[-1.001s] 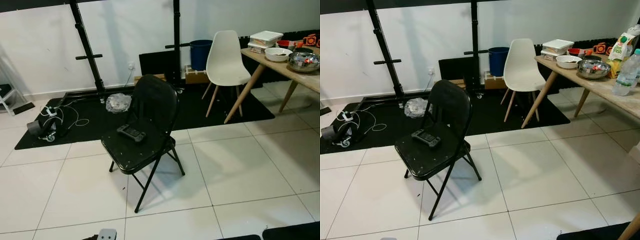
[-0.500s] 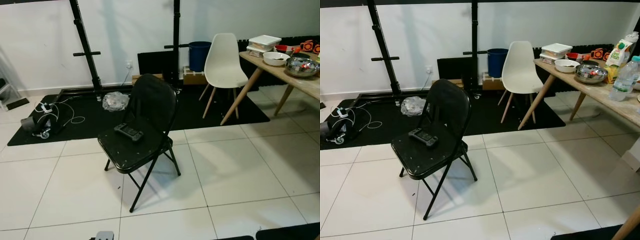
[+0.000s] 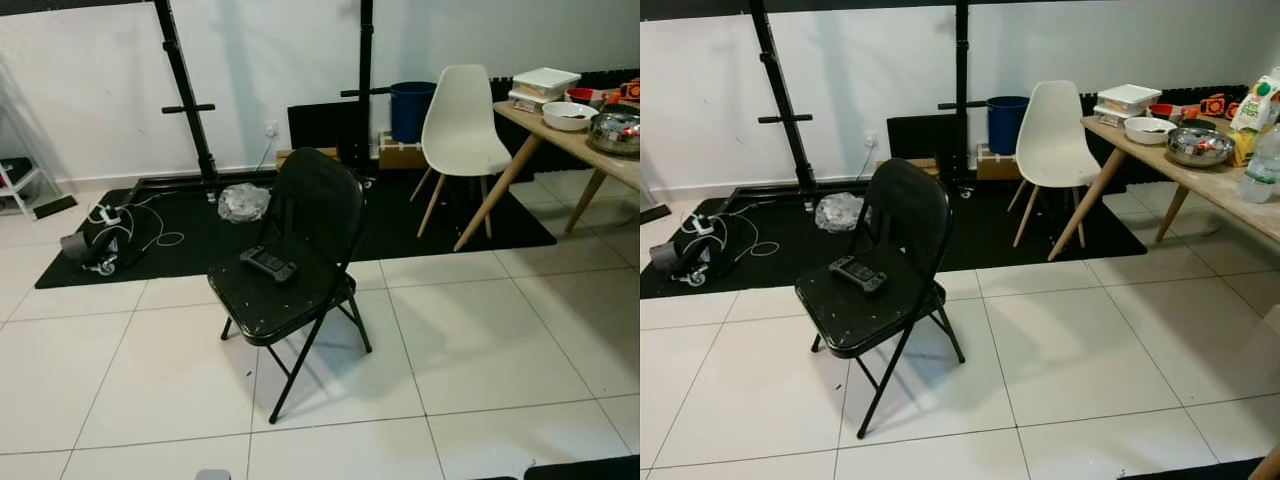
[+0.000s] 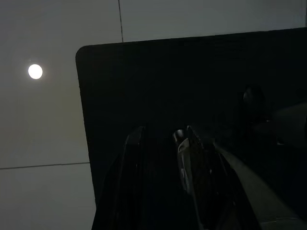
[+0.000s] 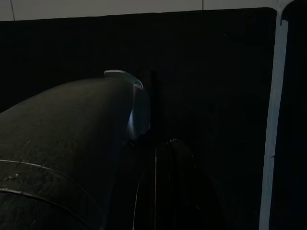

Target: Restocking fridge

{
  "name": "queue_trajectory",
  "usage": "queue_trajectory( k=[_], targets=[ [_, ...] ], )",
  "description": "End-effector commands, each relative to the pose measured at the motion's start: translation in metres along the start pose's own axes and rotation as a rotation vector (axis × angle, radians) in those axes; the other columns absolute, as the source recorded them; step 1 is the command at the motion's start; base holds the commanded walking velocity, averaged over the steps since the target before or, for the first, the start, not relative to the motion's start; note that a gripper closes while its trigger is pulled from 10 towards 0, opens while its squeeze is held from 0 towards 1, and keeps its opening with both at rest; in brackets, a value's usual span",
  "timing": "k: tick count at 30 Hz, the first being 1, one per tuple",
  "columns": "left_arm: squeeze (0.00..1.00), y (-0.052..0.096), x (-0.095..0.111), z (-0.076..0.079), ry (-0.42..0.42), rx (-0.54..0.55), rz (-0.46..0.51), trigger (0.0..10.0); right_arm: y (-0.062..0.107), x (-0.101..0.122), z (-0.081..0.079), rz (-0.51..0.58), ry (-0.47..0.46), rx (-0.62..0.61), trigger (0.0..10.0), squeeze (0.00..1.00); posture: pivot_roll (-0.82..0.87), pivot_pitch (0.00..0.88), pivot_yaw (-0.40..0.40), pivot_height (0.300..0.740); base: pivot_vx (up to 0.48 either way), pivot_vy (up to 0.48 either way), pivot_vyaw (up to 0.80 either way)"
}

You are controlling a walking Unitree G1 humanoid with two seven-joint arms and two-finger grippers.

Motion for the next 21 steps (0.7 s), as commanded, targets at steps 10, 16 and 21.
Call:
queue_trajectory(
  k=[10, 16, 21],
  targets=[
    [0.0, 0.004, -0.003, -0.014, -0.011, 0.024, -0.006, 10.0, 0.0, 0.002, 0.005, 0.001, -0.002, -0.012, 10.0, 0.0, -0.03, 0.005, 0.04, 0.74, 0.0, 0.0, 0.0],
    [0.0, 0.005, -0.008, -0.015, -0.006, 0.026, -0.015, 10.0, 0.0, 0.001, 0.003, -0.003, 0.003, -0.007, 10.0, 0.0, -0.03, 0.006, 0.042, 0.74, 0.0, 0.0, 0.0],
    [0.0, 0.005, -0.006, -0.016, -0.002, 0.032, -0.012, 10.0, 0.0, 0.001, 0.001, -0.005, 0.003, -0.006, 10.0, 0.0, -0.03, 0.01, 0.041, 0.74, 0.0, 0.0, 0.0]
  ],
)
Point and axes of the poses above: a point about 5 cm out from each wrist's last joint towards the gripper, its own y axis pointing back from the gripper into the wrist, its own x axis along the axis of the wrist's last joint, z = x × y, the point moved 5 cm from there along -y, pointing out of the wrist towards the gripper, and after that the axes turned 6 degrees about y, right-handed, at the moved point
